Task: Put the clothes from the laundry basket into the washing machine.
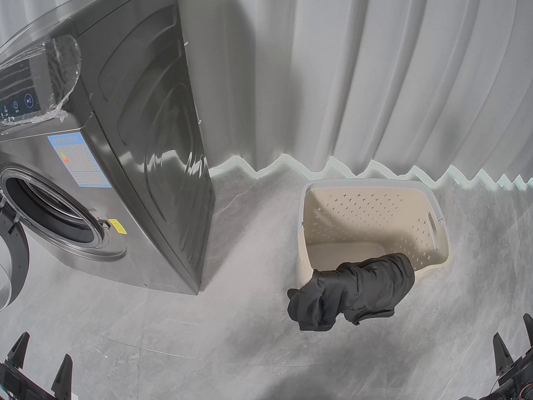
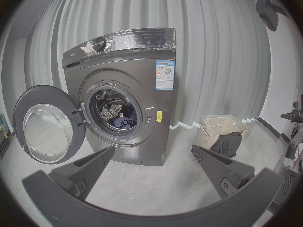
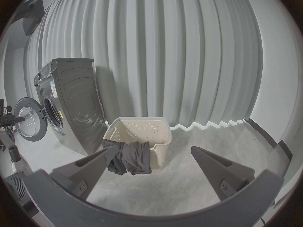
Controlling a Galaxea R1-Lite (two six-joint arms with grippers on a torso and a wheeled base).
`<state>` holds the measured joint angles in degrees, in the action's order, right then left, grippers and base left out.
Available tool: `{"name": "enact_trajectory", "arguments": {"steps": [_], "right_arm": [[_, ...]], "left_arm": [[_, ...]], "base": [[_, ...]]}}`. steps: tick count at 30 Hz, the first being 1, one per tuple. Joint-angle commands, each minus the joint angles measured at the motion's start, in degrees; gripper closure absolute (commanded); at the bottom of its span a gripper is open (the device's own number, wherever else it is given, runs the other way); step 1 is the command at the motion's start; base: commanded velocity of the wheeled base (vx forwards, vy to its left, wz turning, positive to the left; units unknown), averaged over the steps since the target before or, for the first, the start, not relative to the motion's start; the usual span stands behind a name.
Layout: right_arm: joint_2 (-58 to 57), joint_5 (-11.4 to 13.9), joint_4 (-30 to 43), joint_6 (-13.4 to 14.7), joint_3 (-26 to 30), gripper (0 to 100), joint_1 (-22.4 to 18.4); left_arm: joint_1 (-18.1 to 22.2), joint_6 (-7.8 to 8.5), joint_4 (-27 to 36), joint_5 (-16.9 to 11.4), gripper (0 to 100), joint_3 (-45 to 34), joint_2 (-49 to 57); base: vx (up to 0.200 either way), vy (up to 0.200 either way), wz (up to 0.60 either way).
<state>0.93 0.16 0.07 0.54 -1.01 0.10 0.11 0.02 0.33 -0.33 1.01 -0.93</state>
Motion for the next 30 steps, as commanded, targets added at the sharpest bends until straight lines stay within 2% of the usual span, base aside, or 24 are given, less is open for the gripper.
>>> {"name": "enact_trajectory", "arguments": {"steps": [1, 15, 24, 30], "right_arm": [[-0.9, 0.0, 0.0, 0.0, 0.9, 0, 0.0], [-0.9, 0.0, 0.0, 0.0, 0.9, 0, 0.0], [-0.9, 0.0, 0.1, 0.0, 0.9, 0, 0.0], [-0.9, 0.0, 0.0, 0.0, 0.9, 0, -0.1]], "left_arm": [[0.0, -0.11, 0.0, 0.0, 0, -0.8, 0.9], [0.0, -0.46, 0.0, 0.1, 0, -0.8, 0.9], [0.0, -1.61, -0.1, 0.3, 0, -0.8, 0.9], [0.0, -1.17, -0.1, 0.3, 0, -0.8, 0.9]], "base": [[0.0, 0.0, 0.0], [0.0, 0.0, 0.0], [0.0, -0.2, 0.0], [0.0, 0.0, 0.0]]}}
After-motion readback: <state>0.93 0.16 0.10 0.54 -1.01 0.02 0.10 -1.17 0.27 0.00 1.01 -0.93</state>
